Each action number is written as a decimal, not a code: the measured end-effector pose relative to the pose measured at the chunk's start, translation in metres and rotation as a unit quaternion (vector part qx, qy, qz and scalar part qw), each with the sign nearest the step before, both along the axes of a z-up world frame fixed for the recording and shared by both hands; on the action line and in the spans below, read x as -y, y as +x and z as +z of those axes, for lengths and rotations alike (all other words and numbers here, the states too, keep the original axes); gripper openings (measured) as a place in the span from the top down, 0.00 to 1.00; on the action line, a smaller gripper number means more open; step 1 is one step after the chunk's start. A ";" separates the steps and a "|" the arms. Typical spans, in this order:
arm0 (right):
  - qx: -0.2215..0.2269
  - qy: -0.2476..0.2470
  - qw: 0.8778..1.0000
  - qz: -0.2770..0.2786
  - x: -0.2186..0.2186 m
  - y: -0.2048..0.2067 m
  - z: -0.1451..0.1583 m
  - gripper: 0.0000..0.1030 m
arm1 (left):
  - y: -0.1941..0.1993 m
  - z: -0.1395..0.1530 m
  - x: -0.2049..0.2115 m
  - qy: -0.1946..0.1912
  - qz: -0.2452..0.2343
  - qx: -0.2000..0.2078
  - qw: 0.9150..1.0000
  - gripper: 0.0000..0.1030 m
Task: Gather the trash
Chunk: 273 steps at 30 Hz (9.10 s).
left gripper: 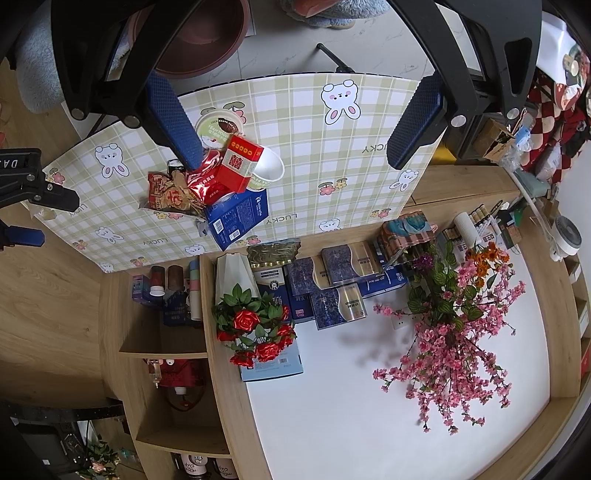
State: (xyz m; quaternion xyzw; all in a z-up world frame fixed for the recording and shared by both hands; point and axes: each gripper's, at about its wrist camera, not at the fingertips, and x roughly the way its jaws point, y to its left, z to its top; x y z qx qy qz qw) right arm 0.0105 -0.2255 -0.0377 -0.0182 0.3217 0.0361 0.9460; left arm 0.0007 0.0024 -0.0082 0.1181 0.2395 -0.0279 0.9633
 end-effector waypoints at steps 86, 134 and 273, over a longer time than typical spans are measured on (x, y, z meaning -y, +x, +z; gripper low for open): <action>-0.095 0.041 0.995 -0.008 0.056 0.133 -0.144 0.06 | 0.187 -0.229 0.068 0.169 -0.122 -0.050 0.977 0.45; -0.227 0.142 0.964 0.003 0.067 0.329 -0.175 0.57 | 0.179 -0.152 -0.021 -0.127 -0.069 -0.092 0.985 0.46; -0.115 0.139 0.984 -0.010 0.065 0.032 -0.169 0.05 | 0.057 -0.182 -0.028 -0.087 -0.063 -0.125 0.986 0.06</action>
